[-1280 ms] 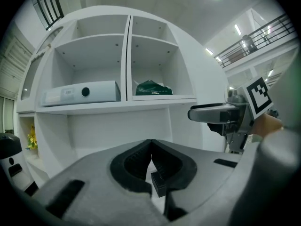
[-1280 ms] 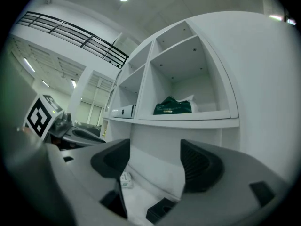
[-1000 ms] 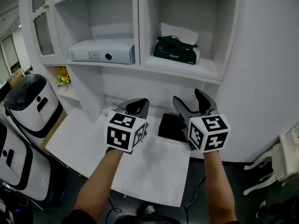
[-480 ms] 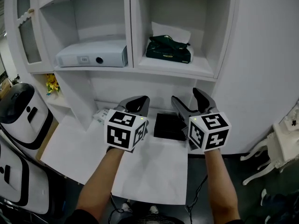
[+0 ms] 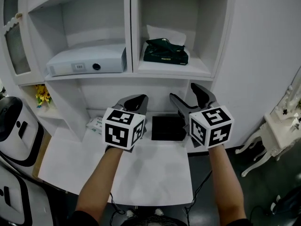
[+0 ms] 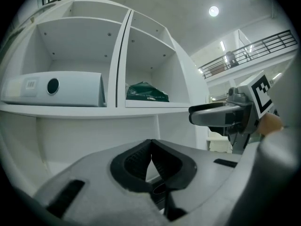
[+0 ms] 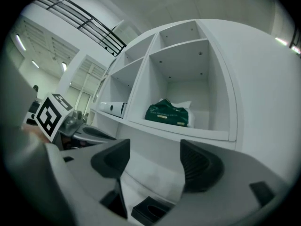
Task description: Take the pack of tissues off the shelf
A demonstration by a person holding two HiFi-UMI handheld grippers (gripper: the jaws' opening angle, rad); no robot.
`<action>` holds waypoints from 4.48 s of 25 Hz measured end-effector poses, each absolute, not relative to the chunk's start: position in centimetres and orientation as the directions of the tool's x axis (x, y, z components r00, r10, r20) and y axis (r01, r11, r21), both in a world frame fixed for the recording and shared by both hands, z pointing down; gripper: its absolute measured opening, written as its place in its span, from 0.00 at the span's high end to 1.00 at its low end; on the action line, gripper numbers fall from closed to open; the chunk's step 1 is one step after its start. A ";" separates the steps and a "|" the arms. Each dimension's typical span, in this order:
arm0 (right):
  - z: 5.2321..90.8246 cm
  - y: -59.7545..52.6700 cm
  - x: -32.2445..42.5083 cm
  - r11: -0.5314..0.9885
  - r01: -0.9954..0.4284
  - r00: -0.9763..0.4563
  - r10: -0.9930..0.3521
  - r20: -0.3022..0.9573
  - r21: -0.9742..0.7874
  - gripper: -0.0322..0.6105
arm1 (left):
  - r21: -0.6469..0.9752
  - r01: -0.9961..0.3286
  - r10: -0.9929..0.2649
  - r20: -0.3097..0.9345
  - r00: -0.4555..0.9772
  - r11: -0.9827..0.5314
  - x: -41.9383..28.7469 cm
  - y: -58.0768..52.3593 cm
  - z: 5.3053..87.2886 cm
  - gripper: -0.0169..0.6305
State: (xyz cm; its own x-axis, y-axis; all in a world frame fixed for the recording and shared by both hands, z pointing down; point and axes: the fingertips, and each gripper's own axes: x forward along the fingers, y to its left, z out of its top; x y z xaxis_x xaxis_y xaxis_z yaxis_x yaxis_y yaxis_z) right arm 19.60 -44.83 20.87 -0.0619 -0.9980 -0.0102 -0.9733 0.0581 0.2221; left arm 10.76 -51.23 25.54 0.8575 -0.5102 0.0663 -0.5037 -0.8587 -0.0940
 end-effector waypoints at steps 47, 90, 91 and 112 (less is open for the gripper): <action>13.6 -54.8 20.3 0.108 -0.699 0.046 -0.980 0.195 0.707 0.95 | -0.111 -0.433 -0.441 0.060 0.896 -0.895 9.6 -56.0 24.7 0.97; 11.8 -37.4 16.9 -0.157 -0.870 0.080 -0.980 -0.181 0.467 0.95 | -0.082 -0.497 -0.501 0.032 0.865 -0.864 5.2 -42.4 24.2 0.97; 12.3 -36.8 16.8 -0.143 -0.875 0.067 -0.982 -0.176 0.462 0.95 | -0.080 -0.506 -0.510 0.036 0.859 -0.859 5.2 -41.7 24.6 0.97; 25.6 -26.4 13.9 0.069 -0.970 -0.089 -0.993 -0.075 0.234 0.95 | -0.106 -0.681 -0.688 0.077 0.721 -0.725 0.7 -30.0 30.3 0.97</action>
